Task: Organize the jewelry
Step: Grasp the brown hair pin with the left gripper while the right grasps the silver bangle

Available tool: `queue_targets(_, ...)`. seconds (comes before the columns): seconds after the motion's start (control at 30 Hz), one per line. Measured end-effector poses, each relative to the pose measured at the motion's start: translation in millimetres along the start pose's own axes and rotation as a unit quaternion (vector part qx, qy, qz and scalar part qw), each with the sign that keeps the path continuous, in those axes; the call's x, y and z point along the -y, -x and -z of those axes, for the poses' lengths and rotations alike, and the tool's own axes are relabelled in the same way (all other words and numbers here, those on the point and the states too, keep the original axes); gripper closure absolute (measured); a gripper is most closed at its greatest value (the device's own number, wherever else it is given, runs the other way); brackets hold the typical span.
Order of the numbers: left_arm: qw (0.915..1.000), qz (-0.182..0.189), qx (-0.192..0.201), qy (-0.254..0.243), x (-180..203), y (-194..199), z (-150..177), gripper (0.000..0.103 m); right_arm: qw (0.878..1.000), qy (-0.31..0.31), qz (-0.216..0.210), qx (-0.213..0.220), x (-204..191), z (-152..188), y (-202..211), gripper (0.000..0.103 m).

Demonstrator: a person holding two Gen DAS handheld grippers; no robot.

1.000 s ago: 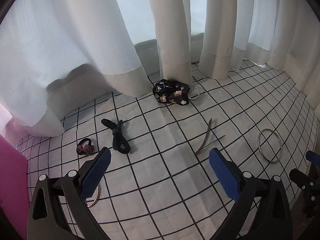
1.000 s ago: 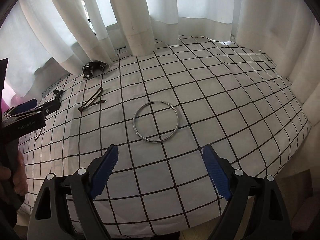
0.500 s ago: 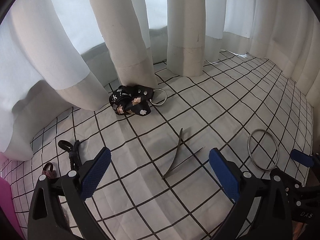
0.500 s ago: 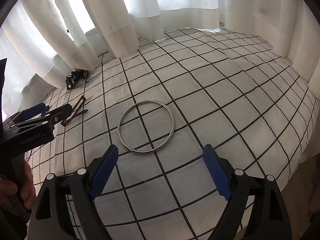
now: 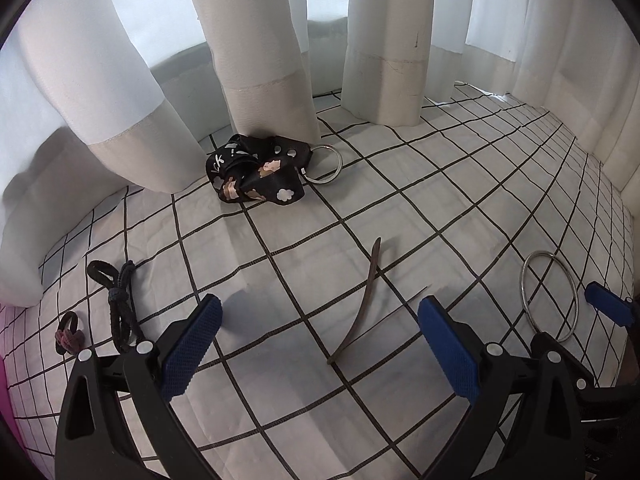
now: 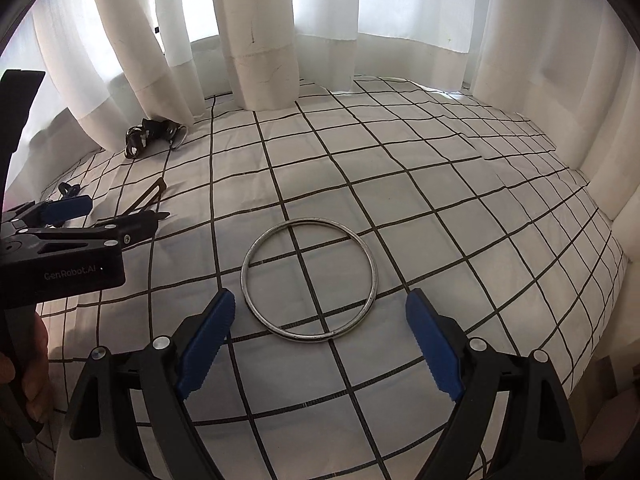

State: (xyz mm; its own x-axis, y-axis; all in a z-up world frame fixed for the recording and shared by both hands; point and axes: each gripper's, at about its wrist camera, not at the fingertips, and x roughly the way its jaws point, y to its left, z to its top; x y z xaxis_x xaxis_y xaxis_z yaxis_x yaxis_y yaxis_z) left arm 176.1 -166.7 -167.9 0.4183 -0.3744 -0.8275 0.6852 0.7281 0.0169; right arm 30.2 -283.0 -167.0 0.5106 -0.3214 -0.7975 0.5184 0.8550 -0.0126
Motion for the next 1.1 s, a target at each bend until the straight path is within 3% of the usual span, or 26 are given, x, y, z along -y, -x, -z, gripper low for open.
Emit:
queue_targets(0.2,1.0,0.0,0.0,0.006,1.3,-3.6,-2.8,0.005,1.0,-0.001,0.004,0.004,0.5,-6.3,-8.4,0.009)
queue_targets(0.6,1.0,-0.001,0.002,0.007,7.2,-8.6,-7.3,0.006,1.0,0.013,-0.004,-0.006,-2.1,-15.5,-13.9,0.009)
queue_targets(0.67,1.0,0.002,0.006,0.003,7.9,-5.7,-4.9,0.011,1.0,0.015,-0.007,-0.006,-2.9,-15.0,-12.8,0.01)
queue_targets(0.73,0.9999,0.004,0.014,-0.005,9.9,-2.1,-3.1,0.023,1.0,0.022,-0.013,0.0,-5.8,-13.9,-10.2,0.016)
queue_targets(0.83,0.9998,-0.001,0.02,0.002,7.4,0.3,-1.8,0.034,0.999,0.036,-0.02,0.005,-12.4,-13.1,-6.4,0.032)
queue_targets(0.97,0.9992,-0.023,0.029,0.012,-2.6,6.2,1.2,0.062,0.999,0.034,-0.022,0.009,-11.5,-12.6,-5.2,0.032)
queue_targets(1.0,0.999,-0.03,0.031,0.012,-5.0,6.9,1.5,0.075,0.999,0.033,-0.023,0.009,-11.3,-11.9,-4.8,0.032)
queue_targets(1.1,0.9989,-0.03,0.032,0.017,-11.5,7.2,1.0,0.084,0.999,0.034,-0.022,0.011,-11.3,-10.0,-2.9,0.032)
